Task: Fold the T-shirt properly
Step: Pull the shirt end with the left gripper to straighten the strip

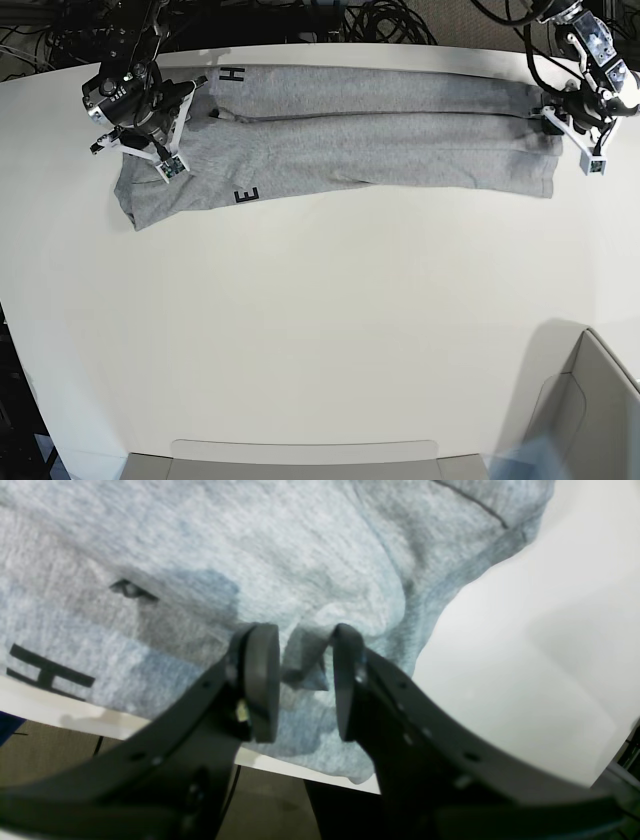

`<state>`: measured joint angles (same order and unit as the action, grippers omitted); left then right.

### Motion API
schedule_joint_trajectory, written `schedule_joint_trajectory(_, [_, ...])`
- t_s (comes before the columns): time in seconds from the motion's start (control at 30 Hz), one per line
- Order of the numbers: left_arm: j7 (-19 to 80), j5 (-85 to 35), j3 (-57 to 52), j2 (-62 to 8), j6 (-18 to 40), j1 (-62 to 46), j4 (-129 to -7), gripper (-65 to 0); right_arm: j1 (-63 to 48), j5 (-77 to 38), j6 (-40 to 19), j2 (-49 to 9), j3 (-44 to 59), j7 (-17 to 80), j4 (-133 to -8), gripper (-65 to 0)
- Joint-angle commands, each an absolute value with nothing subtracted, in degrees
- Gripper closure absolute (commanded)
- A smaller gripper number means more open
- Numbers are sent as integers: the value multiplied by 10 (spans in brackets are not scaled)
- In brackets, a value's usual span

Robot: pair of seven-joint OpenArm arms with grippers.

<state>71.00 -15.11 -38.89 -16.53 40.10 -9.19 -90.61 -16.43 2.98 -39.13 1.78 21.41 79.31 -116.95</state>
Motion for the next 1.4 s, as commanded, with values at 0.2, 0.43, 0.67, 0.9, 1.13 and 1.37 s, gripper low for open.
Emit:
schedule_joint_trajectory(0.2, [691,-145,-371,-177,400,-87,-891,-363,-161,30,-400,16,213,789,-1178,-186])
schedule_joint_trajectory(0.43, [688,-148,-322,-180,400,-63,-779,-365,-161,30,-400,13,213,789,-1178,-186])
schedule_joint_trajectory(0.67, [652,-211,-287,-193,400,-51,-664,-362,-161,31,-400,11,213,789,-1178,-186])
schedule_joint_trajectory(0.9, [647,-346,-204,-247,400,-91,-662,-240,-161,31,-400,10,214,789,-1178,-186])
schedule_joint_trajectory(1.13, [640,-355,-193,-271,400,-87,-619,0,-161,31,-400,10,214,789,-1178,-186])
schedule_joint_trajectory(1.37, [628,-355,-250,-301,400,-54,-578,0,-167,31,-400,10,217,789,-1178,-186])
